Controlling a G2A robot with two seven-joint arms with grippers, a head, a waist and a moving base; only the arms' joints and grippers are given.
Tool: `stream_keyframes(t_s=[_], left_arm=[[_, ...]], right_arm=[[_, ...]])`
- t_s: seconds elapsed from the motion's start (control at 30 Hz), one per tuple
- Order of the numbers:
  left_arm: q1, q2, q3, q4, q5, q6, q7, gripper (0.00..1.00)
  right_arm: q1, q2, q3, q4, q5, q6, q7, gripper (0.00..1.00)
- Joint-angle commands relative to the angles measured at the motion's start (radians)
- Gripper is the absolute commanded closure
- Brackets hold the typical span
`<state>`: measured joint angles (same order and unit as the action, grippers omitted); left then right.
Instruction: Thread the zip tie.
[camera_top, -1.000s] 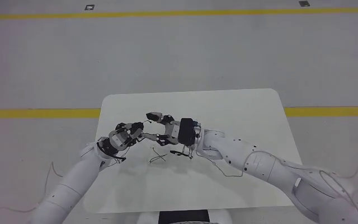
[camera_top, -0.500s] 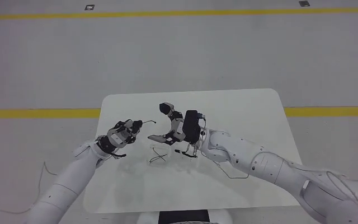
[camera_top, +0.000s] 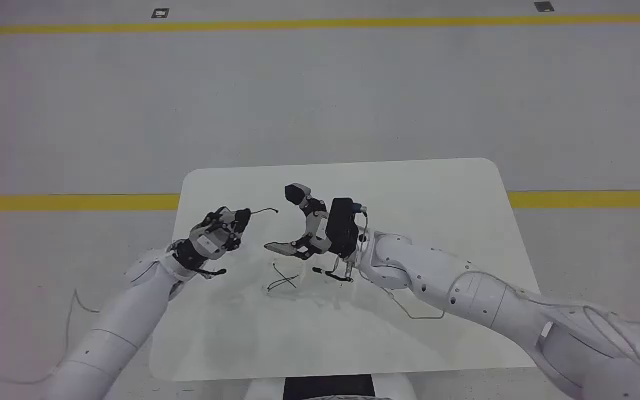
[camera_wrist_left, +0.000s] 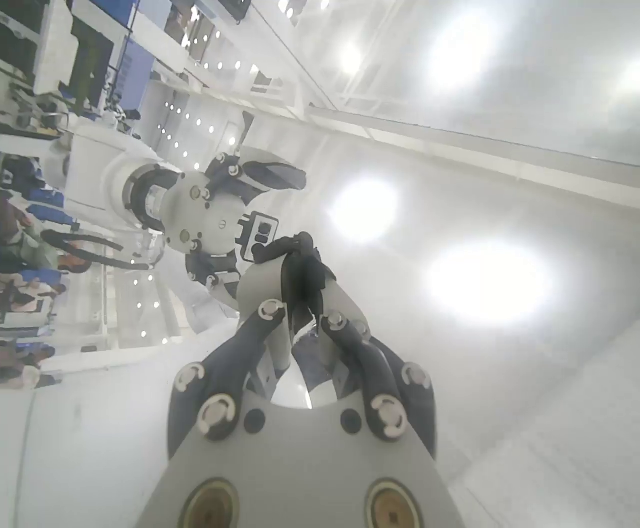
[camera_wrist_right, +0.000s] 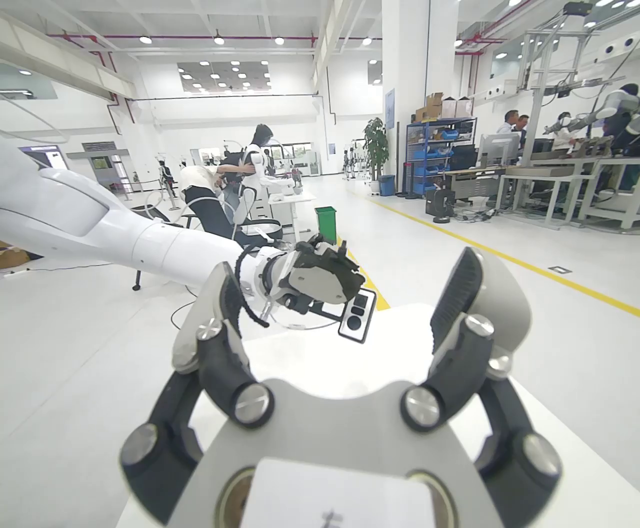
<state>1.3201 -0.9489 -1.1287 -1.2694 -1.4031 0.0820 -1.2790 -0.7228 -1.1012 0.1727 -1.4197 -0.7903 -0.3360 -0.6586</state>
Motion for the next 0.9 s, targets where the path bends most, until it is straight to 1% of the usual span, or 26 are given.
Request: stream_keyframes(t_s=[0.0, 0.1, 0.27, 0.33, 0.4, 0.43, 0.5, 0.53, 0.87], left_arm=[[-0.004, 0.001, -0.013, 0.008, 0.009, -0.012, -0.004, 1.0], [-0.007, 0.002, -0.031, 0.014, 0.032, -0.037, -0.017, 1.0], [-0.003, 0.004, -0.054, 0.009, 0.093, -0.079, 0.002, 1.0], [0.001, 0.005, -0.062, 0.003, 0.114, -0.094, 0.01, 1.0], [0.007, 0.006, -0.07, -0.001, 0.128, -0.103, 0.017, 1.0], [0.009, 0.007, -0.075, -0.001, 0.134, -0.106, 0.021, 1.0], [0.013, 0.008, -0.087, -0.001, 0.145, -0.114, 0.033, 1.0], [0.012, 0.008, -0.09, -0.005, 0.152, -0.123, 0.032, 1.0], [0.012, 0.008, -0.09, -0.005, 0.152, -0.123, 0.032, 1.0]], right_arm=[[-0.009, 0.001, 0.017, -0.003, -0.033, 0.029, 0.027, 0.0], [-0.022, 0.006, 0.047, -0.01, -0.117, 0.074, 0.064, 0.0], [-0.051, 0.014, 0.099, -0.029, -0.212, 0.103, 0.092, 0.0], [-0.058, 0.017, 0.117, -0.034, -0.257, 0.126, 0.105, 0.0], [-0.064, 0.019, 0.138, -0.038, -0.325, 0.167, 0.124, 0.0], [-0.061, 0.02, 0.144, -0.038, -0.385, 0.201, 0.142, 0.0], [-0.069, 0.021, 0.154, -0.051, -0.453, 0.246, 0.135, 0.0], [-0.069, 0.021, 0.154, -0.051, -0.453, 0.246, 0.135, 0.0], [-0.069, 0.021, 0.154, -0.051, -0.453, 0.246, 0.135, 0.0]])
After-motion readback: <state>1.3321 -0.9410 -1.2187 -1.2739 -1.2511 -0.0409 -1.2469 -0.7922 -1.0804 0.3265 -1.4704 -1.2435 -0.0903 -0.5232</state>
